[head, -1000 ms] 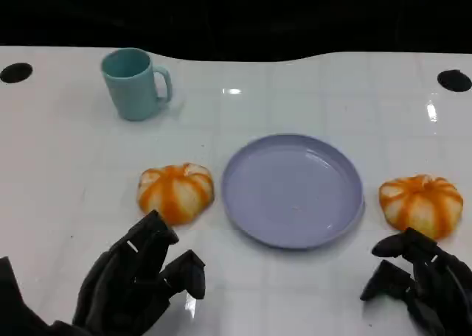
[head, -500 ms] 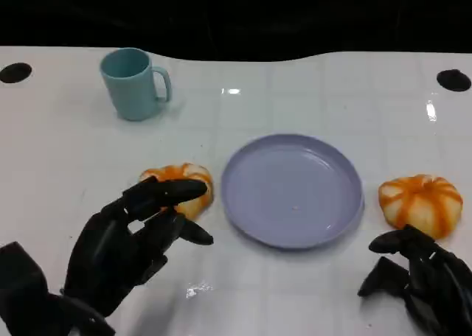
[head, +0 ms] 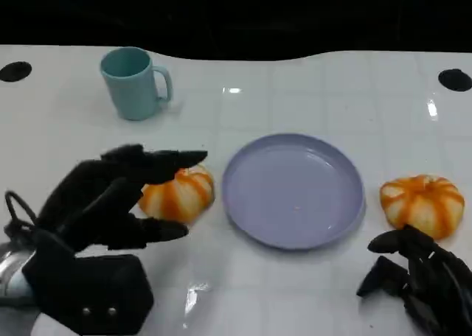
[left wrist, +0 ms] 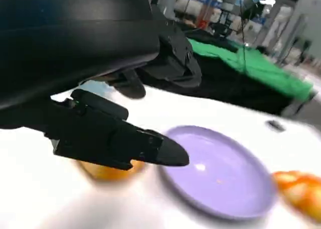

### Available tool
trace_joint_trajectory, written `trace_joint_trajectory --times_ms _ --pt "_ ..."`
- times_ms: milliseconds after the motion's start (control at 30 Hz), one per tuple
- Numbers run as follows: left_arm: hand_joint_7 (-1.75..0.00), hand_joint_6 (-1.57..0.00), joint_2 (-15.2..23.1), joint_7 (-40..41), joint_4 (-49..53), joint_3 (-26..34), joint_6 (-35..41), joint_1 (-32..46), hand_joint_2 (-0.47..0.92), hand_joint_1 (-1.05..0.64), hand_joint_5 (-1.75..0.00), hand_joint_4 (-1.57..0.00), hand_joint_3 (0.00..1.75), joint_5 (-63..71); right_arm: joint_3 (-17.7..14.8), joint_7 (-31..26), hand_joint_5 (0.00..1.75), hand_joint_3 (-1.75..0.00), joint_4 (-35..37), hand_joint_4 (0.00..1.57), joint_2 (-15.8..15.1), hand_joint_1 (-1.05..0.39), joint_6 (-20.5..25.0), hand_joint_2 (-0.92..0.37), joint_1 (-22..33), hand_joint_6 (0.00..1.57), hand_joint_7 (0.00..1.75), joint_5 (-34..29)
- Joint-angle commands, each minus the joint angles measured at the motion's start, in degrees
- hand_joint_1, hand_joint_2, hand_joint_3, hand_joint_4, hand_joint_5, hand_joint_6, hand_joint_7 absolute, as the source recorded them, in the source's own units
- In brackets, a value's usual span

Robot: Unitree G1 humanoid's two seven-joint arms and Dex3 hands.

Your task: Grasp the bread from the table and place it into the plate.

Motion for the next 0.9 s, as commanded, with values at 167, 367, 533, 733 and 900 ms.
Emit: trace_joint_trajectory --times_ms 167,367,533,733,900 --pt "-0.01 -0.16 4.8 -4.2 -3.8 -6.9 11.1 -4.3 0.88 -0.59 -0.08 0.0 0.01 14.3 -0.5 0.4 1.49 -0.23 -0.8 0.67 -0.7 -0.55 0.9 -0.92 0.3 0.61 1.16 1.0" --pt "0.0 -0.13 5.2 -4.8 -1.7 -10.2 15.0 -6.8 0.86 -0.59 0.0 0.0 0.0 15.9 -0.5 0.3 1.49 -0.23 -1.4 0.66 -0.7 -0.54 1.0 -0.92 0.6 0.61 1.17 0.8" --pt "0.0 -0.1 1.6 -4.6 13.1 -15.9 18.2 -15.8 0.83 -0.53 0.0 0.0 0.0 16.7 -0.6 0.1 1.5 -0.21 -1.6 0.66 -1.0 -0.55 1.3 -0.92 0.9 0.62 1.18 0.7" --pt "0.0 -0.06 -2.2 -1.6 29.5 -20.2 20.5 -24.4 0.84 -0.5 0.0 0.0 0.01 16.2 -0.8 -0.1 1.5 -0.24 -1.5 0.65 -0.9 -0.54 0.8 -0.92 1.1 0.6 1.19 0.5" --pt "0.0 -0.05 -3.9 0.4 37.8 -22.5 21.0 -28.4 0.85 -0.52 0.0 0.0 0.01 15.4 -0.7 -0.6 1.5 -0.25 -1.9 0.66 -1.0 -0.54 0.8 -0.92 1.4 0.6 1.18 0.2"
